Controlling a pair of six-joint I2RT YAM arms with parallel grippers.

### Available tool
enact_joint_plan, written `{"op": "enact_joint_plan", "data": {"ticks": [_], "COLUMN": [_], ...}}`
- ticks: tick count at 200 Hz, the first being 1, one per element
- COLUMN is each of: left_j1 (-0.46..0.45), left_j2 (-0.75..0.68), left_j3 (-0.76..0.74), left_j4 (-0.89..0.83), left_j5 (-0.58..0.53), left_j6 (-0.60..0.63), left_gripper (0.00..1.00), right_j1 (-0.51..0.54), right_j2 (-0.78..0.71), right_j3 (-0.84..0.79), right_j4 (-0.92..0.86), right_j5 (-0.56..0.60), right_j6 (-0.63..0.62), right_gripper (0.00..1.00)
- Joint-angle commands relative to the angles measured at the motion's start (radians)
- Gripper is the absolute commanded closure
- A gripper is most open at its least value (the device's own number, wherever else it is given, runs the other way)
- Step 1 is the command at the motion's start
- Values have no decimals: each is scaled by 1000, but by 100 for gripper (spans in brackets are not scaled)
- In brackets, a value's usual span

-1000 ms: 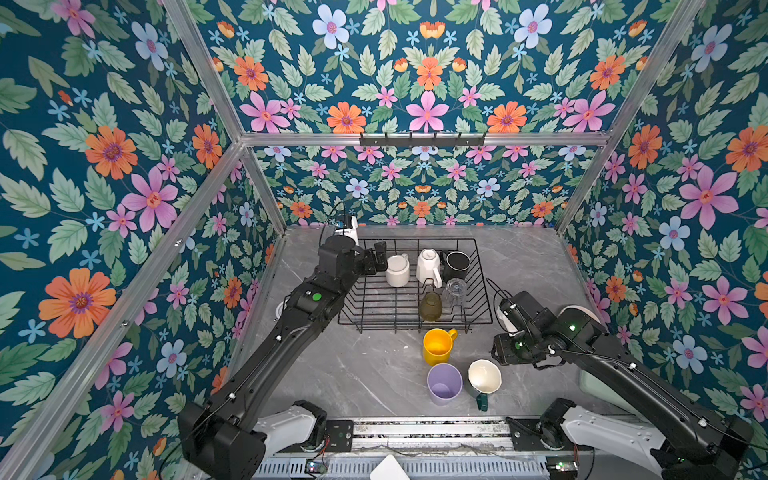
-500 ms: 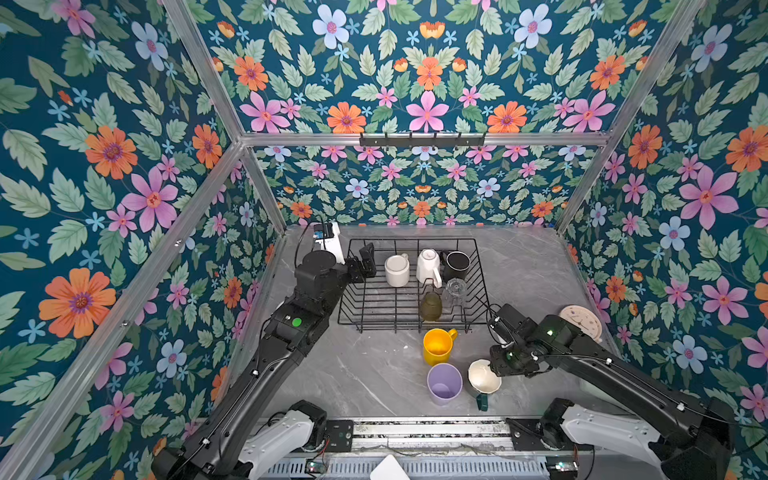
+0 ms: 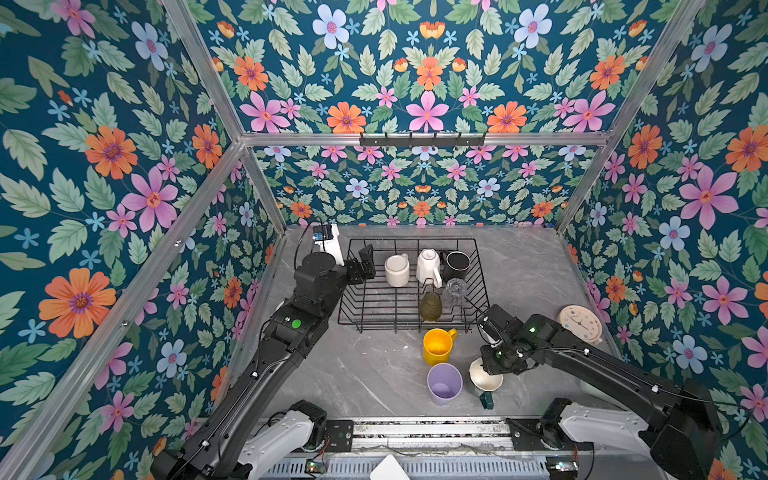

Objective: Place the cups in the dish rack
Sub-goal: 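Move the right gripper down into the dark green mug's opening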

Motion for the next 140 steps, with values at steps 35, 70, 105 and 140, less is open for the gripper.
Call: {"op": "enact_joint_plan", "data": {"ticks": [35, 70, 105, 140], "left_j1": [1, 0, 1, 1], "left_j2": [-10, -10, -13, -19], "left_j3": [-3, -5, -8, -15], "left_j4": [21, 22, 23, 32], "left_j5": [-7, -3, 12, 10], "left_j6": [3, 2, -7, -18], "left_gripper": [0, 0, 0, 0], "right_j1": [2, 2, 3, 2], "right_j2": [22, 20, 10, 6], "right_j3": [-9, -3, 13, 36], "right_j4": [32, 12, -13, -45], "right_j5": [35, 68, 95, 121], "right_j6": [-18, -18, -17, -14], "right_gripper": [76, 86, 96, 100]}}
